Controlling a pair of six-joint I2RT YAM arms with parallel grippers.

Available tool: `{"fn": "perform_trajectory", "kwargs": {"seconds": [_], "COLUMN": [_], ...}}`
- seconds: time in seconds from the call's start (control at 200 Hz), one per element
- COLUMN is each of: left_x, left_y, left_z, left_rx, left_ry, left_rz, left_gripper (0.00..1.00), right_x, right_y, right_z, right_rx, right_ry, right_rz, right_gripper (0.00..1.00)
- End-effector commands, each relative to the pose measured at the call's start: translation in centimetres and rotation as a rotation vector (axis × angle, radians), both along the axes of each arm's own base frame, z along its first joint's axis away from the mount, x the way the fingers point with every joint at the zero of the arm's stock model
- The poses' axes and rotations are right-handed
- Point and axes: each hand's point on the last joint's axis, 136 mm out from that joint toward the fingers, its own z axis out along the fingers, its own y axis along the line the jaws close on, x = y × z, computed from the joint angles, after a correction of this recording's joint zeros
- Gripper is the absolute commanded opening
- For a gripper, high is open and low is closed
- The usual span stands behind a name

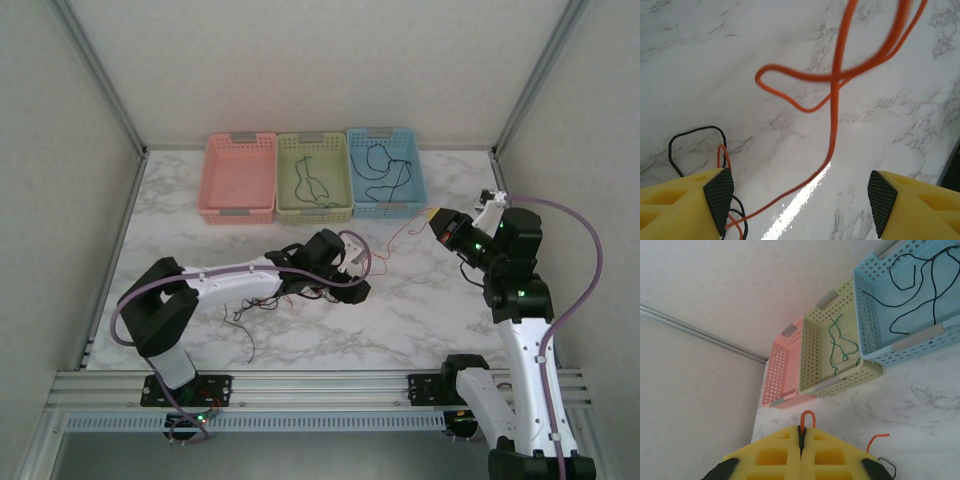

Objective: Untangle the cables

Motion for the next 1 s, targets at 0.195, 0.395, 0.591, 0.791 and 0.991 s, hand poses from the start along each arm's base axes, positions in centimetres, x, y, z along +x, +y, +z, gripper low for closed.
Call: {"fn": "perform_trajectory", "kwargs": {"seconds": [0.195, 0.395, 0.591, 0.791, 0.991], "left_x": [0.3, 0.0, -0.5, -0.3, 0.7], "left_y": [-0.9, 2.5, 7.3, 13.9, 20.6], "left_z": [0.6, 0.2, 0.9, 2.1, 4.7], "left_rx": [-0.044, -0.017, 0.028, 0.113, 0.081], "left_ry": [-0.039, -0.07, -0.102, -0.136, -0.138], "left_rz": [-0.005, 0.085, 0.216, 0.402, 0.642], "left_gripper": [0.39, 0.0, 0.0, 0.0, 0.0], "right_x": [-0.8, -0.7, -0.1, -0.5, -0.6], "right_y": [0.1, -0.5, -4.2, -10.7, -13.1], "right_z": [1.2, 0.3, -3.3, -10.0, -13.8], "right_rx": [-0.033, -0.074, -0.214, -0.397, -0.378], "right_ry": [-0.039, -0.022, 0.074, 0.279, 0.342], "right_rz": [0.012, -0.013, -0.208, -0.512, -0.628], "right_gripper": [0.0, 0.0, 0.0, 0.0, 0.0]}}
